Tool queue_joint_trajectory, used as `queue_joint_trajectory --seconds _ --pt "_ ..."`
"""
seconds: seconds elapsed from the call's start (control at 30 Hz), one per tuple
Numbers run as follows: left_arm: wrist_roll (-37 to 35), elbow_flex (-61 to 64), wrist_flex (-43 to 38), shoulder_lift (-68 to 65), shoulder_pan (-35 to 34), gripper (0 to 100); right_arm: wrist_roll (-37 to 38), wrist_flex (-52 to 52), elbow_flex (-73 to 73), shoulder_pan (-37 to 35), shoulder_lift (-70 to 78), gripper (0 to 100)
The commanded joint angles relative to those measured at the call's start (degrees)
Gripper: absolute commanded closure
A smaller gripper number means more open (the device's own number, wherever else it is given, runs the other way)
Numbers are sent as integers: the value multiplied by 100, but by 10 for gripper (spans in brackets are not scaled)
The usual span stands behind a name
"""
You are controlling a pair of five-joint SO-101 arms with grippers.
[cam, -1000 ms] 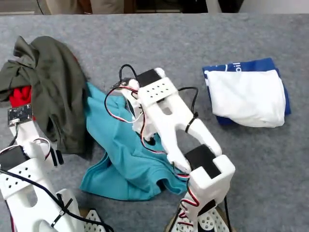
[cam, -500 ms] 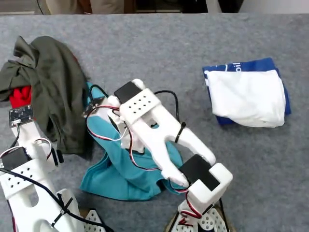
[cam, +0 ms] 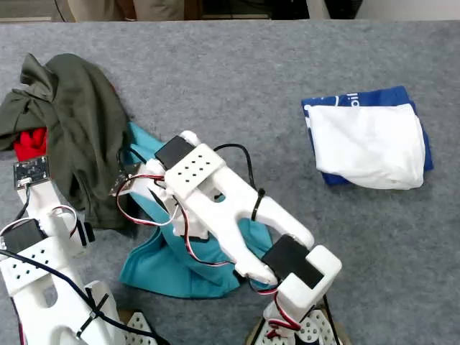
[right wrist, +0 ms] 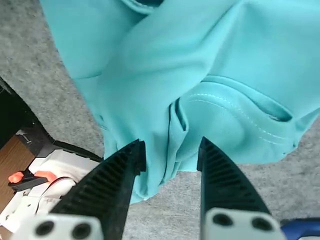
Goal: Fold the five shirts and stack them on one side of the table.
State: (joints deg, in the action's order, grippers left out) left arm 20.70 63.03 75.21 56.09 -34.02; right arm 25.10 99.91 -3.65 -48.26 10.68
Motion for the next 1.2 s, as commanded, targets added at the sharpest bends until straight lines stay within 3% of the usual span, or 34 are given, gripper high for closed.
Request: queue_joint_trajectory --seconds 0.0,0.4,0.77,0.9,1.17 --pt "62 -53 -53 75 26 840 53 -149 -13 -13 -242 844" --pt "62 -44 -26 75 18 840 18 -431 40 277 338 850" --pt "62 -53 -18 75 9 840 18 -510 31 400 347 923" --pt "62 -35 -18 75 9 840 53 -659 48 681 382 998" --pt "62 -97 -18 75 9 840 18 -404 453 998 -22 998"
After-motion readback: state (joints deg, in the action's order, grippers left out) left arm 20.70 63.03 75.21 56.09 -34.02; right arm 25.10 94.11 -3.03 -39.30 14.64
